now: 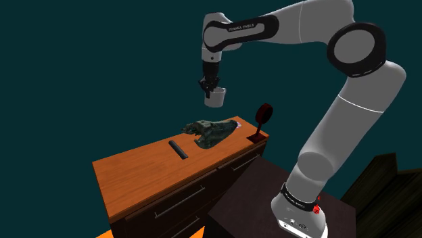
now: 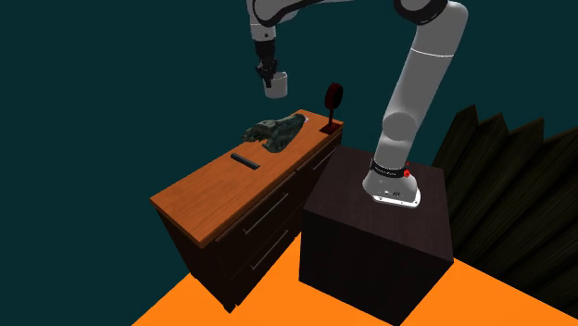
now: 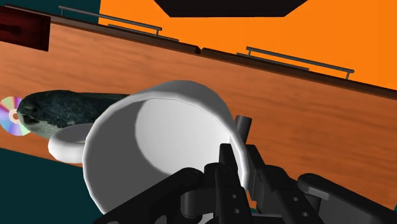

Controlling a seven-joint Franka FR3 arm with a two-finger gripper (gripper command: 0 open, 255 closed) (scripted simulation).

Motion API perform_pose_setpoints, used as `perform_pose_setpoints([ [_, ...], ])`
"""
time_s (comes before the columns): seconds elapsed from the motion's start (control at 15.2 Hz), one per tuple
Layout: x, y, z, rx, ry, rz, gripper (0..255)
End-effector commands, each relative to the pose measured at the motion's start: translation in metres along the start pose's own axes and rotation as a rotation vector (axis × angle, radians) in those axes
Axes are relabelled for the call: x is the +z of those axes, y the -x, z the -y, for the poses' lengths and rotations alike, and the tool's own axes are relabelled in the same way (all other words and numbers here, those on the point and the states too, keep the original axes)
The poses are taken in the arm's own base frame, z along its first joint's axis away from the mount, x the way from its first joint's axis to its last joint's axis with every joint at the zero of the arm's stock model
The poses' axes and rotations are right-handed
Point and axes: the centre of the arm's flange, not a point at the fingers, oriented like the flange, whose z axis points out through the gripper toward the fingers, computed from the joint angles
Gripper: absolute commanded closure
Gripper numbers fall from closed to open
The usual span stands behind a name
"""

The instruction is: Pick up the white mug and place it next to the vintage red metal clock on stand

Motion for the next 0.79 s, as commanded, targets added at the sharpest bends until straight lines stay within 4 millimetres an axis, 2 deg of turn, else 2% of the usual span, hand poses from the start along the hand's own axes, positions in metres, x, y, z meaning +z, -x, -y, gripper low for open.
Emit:
perform_pose_setpoints([
  [0.0,0.000,0.006,-0.027,-0.002,0.000,0.000,255],
  [0.73,0.007,0.027,-0.170,-0.002,0.000,0.000,255],
])
